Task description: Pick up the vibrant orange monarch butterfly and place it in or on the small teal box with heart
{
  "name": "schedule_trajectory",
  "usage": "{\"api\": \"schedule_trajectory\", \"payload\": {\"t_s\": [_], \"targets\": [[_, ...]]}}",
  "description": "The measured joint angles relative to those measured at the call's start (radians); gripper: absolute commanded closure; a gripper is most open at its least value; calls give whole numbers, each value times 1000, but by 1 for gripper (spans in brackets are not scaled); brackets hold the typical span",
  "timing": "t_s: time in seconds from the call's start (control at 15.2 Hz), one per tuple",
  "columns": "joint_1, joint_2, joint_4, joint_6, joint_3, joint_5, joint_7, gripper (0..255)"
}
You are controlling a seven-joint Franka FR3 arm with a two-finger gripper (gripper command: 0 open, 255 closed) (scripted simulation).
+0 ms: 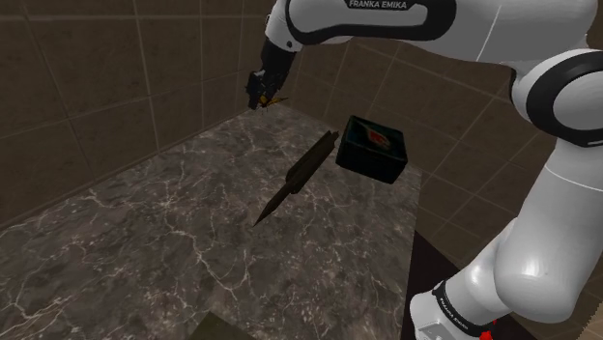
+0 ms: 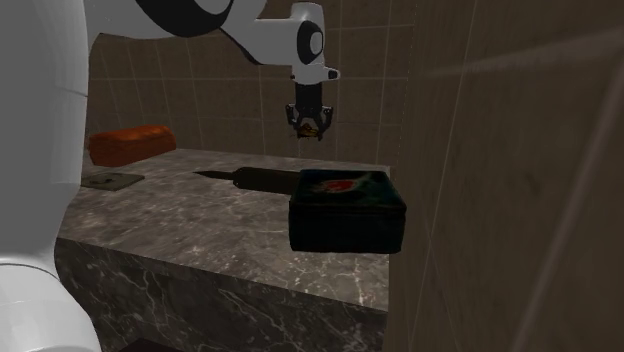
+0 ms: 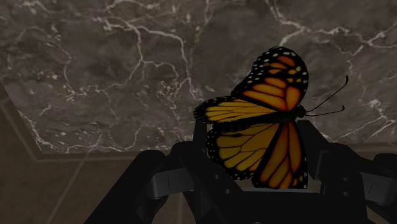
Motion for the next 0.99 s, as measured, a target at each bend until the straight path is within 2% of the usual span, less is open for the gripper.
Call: {"api": "schedule_trajectory", "payload": {"t_s": [0.79,0.99], "targets": [[9,18,186,-167,2,-6,9,255],[2,3,187,-184,1,-1,2,255]]}}
